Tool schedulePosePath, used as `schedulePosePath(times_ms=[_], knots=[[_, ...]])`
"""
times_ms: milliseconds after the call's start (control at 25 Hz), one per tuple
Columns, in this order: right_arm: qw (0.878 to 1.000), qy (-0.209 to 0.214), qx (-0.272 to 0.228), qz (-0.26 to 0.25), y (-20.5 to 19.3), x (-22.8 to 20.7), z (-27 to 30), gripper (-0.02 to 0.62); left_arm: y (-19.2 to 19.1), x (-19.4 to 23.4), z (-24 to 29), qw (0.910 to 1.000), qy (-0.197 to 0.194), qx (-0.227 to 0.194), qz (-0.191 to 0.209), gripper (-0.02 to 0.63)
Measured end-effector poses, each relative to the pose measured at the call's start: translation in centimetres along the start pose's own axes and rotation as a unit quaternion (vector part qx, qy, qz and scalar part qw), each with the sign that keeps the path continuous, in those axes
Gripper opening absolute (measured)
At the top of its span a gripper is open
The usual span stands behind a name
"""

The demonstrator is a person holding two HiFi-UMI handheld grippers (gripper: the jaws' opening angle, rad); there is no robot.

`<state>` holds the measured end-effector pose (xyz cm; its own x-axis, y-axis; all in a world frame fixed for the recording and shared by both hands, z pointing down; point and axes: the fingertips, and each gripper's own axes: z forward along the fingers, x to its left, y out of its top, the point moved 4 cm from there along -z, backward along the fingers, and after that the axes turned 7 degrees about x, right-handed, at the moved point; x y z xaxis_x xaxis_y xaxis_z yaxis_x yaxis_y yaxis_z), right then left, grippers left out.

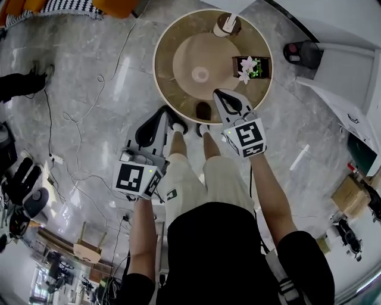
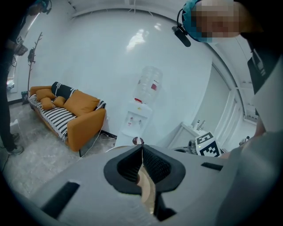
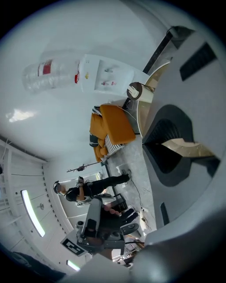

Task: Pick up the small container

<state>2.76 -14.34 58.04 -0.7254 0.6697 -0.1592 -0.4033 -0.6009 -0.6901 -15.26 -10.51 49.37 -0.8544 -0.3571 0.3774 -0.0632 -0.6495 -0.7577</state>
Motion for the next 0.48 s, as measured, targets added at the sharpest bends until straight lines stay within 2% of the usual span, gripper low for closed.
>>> schedulePosePath(times_ms=[240, 480], knots=[[0.999, -0.007, 0.024, 0.021, -2.9, -1.2, 3.0, 0.005, -0.7, 1.5, 2.4, 0.9998, -0.012, 0.011, 0.013, 0.021], [0.999, -0.014, 0.043, 0.024, -5.4, -1.4, 5.8, 0.006, -2.7, 2.7, 4.2, 0.9994, -0.026, 0.02, 0.008, 0.021]])
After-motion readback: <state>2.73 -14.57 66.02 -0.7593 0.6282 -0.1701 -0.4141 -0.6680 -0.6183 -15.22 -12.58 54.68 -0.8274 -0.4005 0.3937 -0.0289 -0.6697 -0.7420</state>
